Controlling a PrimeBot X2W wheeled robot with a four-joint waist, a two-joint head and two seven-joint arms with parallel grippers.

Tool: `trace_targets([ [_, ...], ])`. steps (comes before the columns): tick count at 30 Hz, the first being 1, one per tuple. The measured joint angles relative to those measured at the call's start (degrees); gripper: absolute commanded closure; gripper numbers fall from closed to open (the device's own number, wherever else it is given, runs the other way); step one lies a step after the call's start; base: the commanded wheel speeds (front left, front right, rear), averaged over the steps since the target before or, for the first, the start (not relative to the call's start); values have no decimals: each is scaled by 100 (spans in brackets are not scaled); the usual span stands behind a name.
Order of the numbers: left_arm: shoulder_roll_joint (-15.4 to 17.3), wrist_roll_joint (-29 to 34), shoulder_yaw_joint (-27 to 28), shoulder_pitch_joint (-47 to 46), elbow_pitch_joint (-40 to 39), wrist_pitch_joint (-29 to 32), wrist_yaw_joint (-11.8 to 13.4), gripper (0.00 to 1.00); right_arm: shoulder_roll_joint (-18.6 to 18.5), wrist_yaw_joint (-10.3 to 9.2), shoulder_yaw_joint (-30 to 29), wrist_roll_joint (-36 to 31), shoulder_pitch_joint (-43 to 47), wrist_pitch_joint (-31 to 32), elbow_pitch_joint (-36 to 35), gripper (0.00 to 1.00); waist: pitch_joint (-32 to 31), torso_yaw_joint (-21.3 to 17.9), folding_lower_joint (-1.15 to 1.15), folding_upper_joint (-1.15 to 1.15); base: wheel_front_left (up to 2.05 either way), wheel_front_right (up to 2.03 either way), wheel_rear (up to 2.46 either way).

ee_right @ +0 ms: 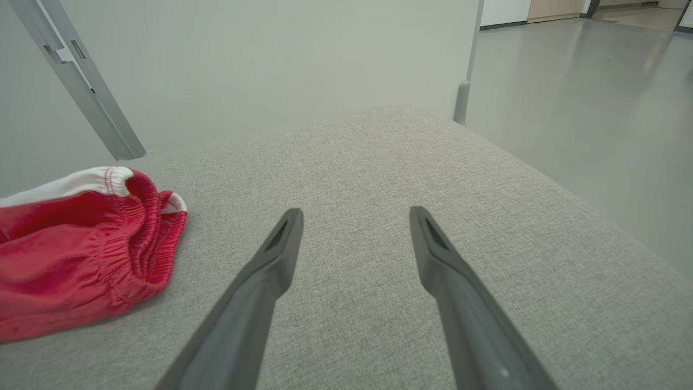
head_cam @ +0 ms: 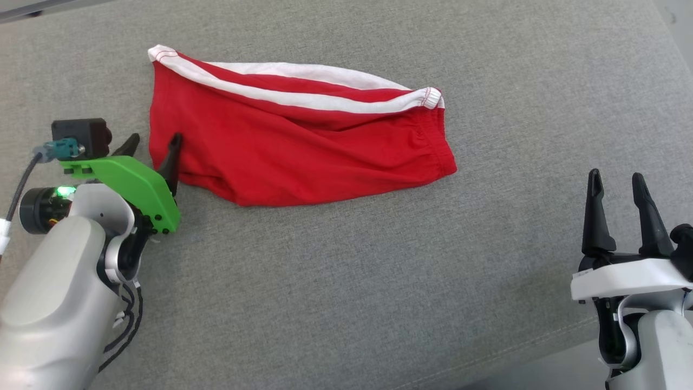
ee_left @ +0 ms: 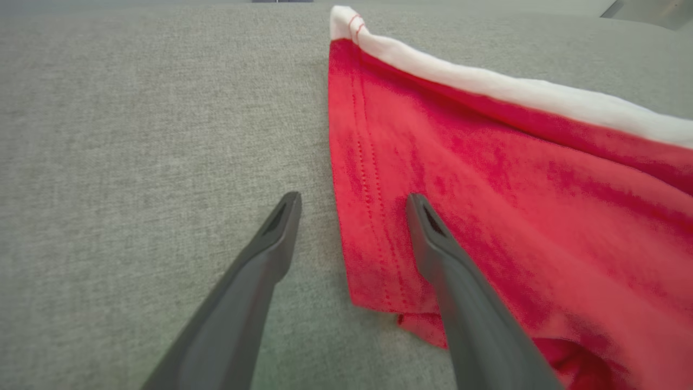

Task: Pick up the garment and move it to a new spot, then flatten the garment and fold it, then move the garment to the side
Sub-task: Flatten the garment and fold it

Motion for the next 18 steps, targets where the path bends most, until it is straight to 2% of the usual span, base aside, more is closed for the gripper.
trace_targets([
  [5, 35, -131, -1, -232, 412, 366, -56, 0, 5, 0, 78, 21, -32, -96, 193, 0, 41, -124, 0, 0, 0, 0, 0],
  [11, -266, -886, 205, -252, 560, 926, -345, 0, 8, 0, 31, 47, 31, -141, 372, 0, -67, -152, 0, 0, 0, 0, 0],
  [15, -338, -961, 140, -177, 580, 1065, -433, 0, 8, 0, 35, 18, 49, -154, 427, 0, -126, -117, 0, 0, 0, 0, 0],
  [16, -355, -961, 116, -158, 584, 1070, -455, 45, 9, 0, 45, 13, 48, -154, 438, 0, -138, -106, 0, 0, 0, 0, 0],
  [17, -377, -958, 102, -151, 589, 1033, -476, 100, 8, 0, 63, 10, 48, -155, 452, 0, -150, -93, 0, 0, 0, 0, 0],
  [18, -400, -954, 104, -145, 592, 968, -480, 100, 10, 0, 71, -4, 48, -154, 460, 0, -159, -83, 0, 0, 0, 0, 0],
])
